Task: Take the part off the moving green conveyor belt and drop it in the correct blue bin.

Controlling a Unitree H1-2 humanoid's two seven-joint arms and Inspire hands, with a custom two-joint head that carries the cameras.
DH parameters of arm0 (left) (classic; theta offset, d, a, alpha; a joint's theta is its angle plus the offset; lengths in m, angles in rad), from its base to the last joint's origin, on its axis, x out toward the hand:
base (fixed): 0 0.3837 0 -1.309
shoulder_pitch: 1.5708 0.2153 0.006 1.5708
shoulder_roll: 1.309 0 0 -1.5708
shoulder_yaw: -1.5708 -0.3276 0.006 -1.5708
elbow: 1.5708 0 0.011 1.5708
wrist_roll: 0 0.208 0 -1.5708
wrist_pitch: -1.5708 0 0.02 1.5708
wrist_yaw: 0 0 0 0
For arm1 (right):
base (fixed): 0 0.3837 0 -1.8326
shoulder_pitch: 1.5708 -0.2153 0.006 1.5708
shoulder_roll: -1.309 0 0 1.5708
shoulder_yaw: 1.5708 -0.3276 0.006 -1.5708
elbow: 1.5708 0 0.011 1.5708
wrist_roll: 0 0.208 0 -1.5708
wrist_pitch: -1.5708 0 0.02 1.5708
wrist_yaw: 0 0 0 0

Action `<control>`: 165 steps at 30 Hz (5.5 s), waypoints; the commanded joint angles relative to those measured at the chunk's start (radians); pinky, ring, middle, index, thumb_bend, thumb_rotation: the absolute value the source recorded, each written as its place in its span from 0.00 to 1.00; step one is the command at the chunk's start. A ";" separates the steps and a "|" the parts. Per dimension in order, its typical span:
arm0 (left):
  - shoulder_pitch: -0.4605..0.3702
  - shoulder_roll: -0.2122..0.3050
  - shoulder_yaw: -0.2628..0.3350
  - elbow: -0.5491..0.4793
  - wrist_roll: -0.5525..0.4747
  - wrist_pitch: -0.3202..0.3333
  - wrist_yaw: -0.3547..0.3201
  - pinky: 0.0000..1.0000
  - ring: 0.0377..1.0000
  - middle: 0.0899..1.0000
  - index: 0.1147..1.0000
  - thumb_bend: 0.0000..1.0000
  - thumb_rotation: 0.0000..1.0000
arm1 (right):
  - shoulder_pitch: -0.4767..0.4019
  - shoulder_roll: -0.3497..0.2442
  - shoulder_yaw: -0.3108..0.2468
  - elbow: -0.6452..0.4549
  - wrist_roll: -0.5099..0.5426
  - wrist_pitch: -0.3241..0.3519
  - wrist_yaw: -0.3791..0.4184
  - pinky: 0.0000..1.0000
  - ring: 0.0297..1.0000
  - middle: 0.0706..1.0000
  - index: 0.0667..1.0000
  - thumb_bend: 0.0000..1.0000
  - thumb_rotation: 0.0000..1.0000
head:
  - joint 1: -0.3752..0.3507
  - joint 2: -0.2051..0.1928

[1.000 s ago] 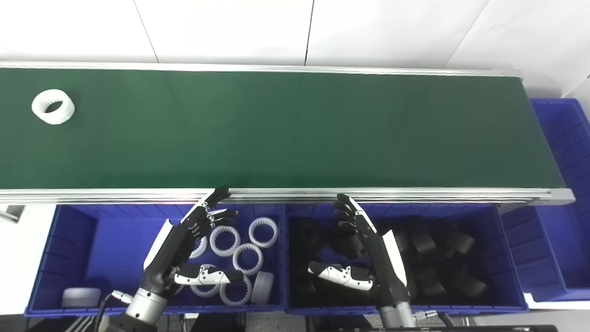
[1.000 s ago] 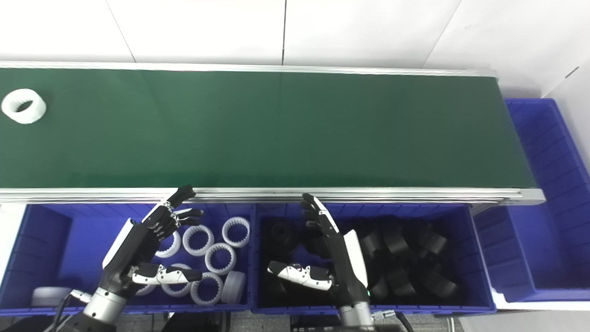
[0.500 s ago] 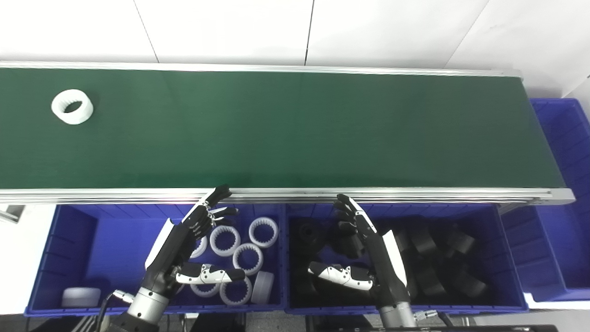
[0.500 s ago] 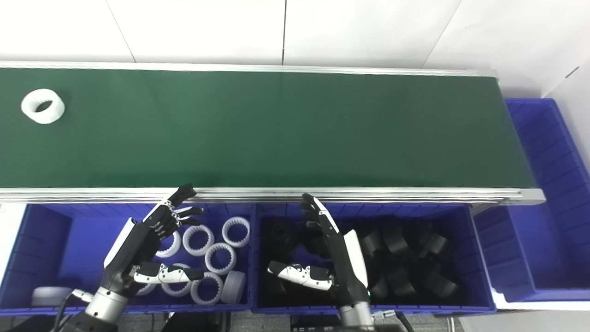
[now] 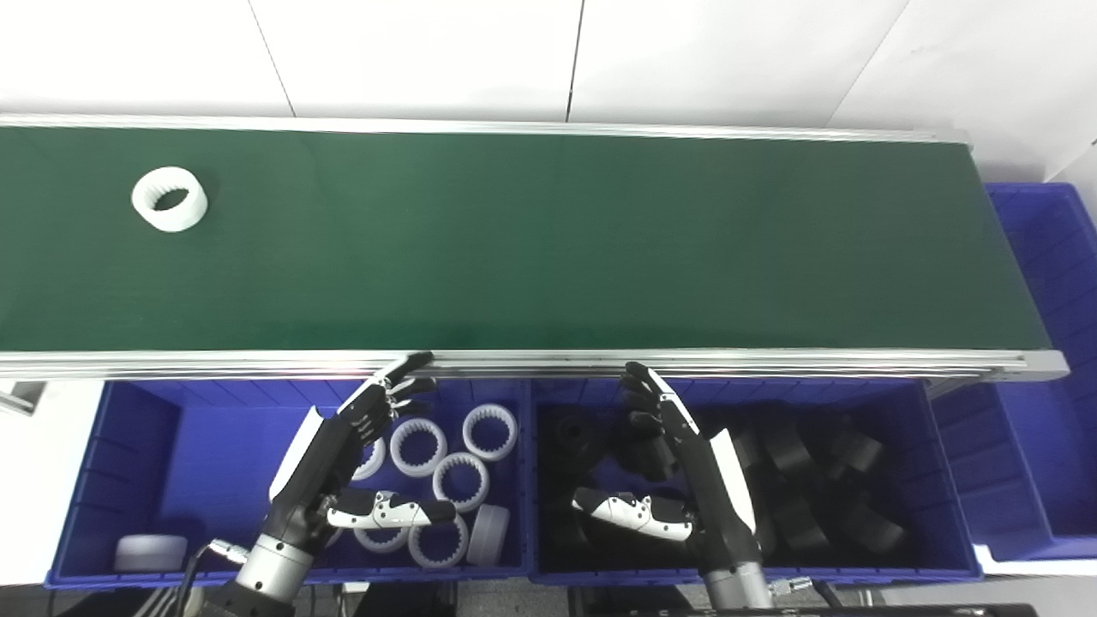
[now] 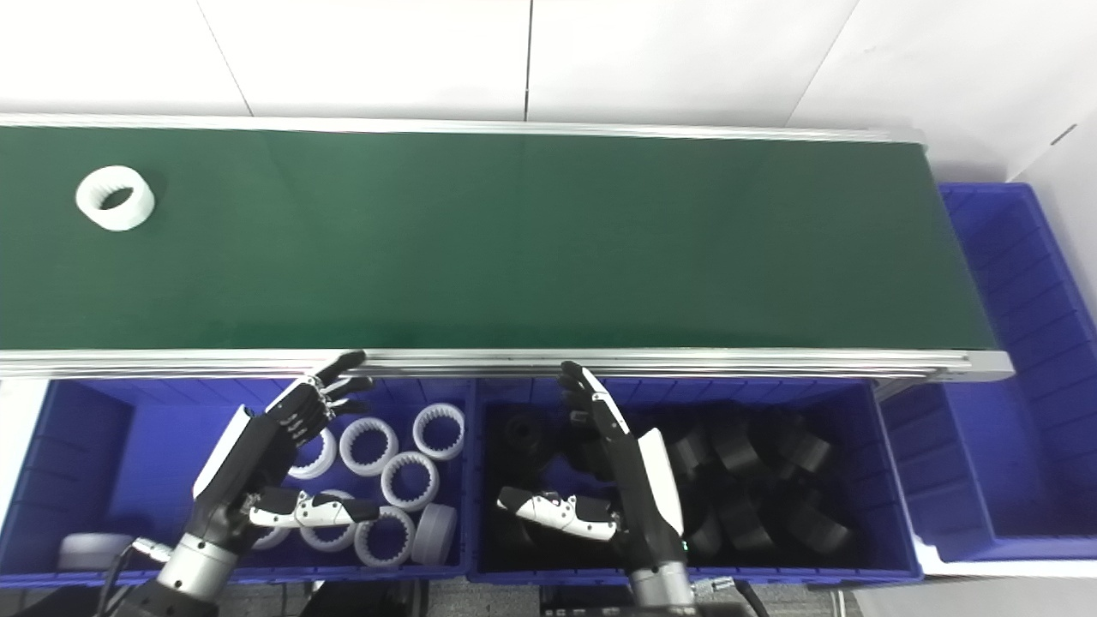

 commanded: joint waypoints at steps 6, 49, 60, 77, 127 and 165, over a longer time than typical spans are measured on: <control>-0.003 0.015 -0.014 -0.020 -0.016 -0.027 0.009 0.84 0.88 0.92 0.82 0.70 0.03 | 0.005 0.008 0.001 -0.018 -0.004 -0.059 0.001 0.76 0.83 0.86 0.90 0.90 0.38 | 0.003 -0.001; -0.069 0.108 -0.268 0.059 0.103 -0.027 0.406 0.67 0.76 0.80 0.78 0.87 0.07 | -0.050 -0.080 0.020 0.162 0.053 -0.180 -0.083 0.78 0.83 0.84 0.91 0.87 0.34 | 0.383 -0.321; -0.178 0.155 -0.135 -0.143 0.098 -0.027 0.401 0.69 0.79 0.85 0.81 0.77 0.09 | -0.081 -0.092 0.047 0.186 0.060 -0.181 -0.115 0.75 0.82 0.84 0.91 0.88 0.32 | 0.346 -0.330; -0.632 0.115 -0.035 -0.051 0.390 0.266 0.328 0.82 0.88 0.90 0.87 0.69 0.32 | -0.135 -0.165 0.184 0.185 0.079 -0.181 -0.297 0.72 0.74 0.77 0.84 0.93 0.37 | 0.280 -0.317; -0.845 0.010 -0.210 0.606 0.590 0.200 0.519 0.45 0.39 0.45 0.46 0.50 0.00 | -0.135 -0.193 0.256 0.149 0.074 -0.181 -0.420 0.72 0.74 0.76 0.83 0.98 0.38 | 0.267 -0.293; -0.212 0.230 -0.079 -0.090 0.318 -0.021 0.333 0.44 0.40 0.46 0.46 0.50 0.00 | -0.030 -0.078 0.092 -0.031 -0.001 -0.131 -0.227 0.77 0.78 0.80 0.87 0.85 0.37 | 0.026 0.065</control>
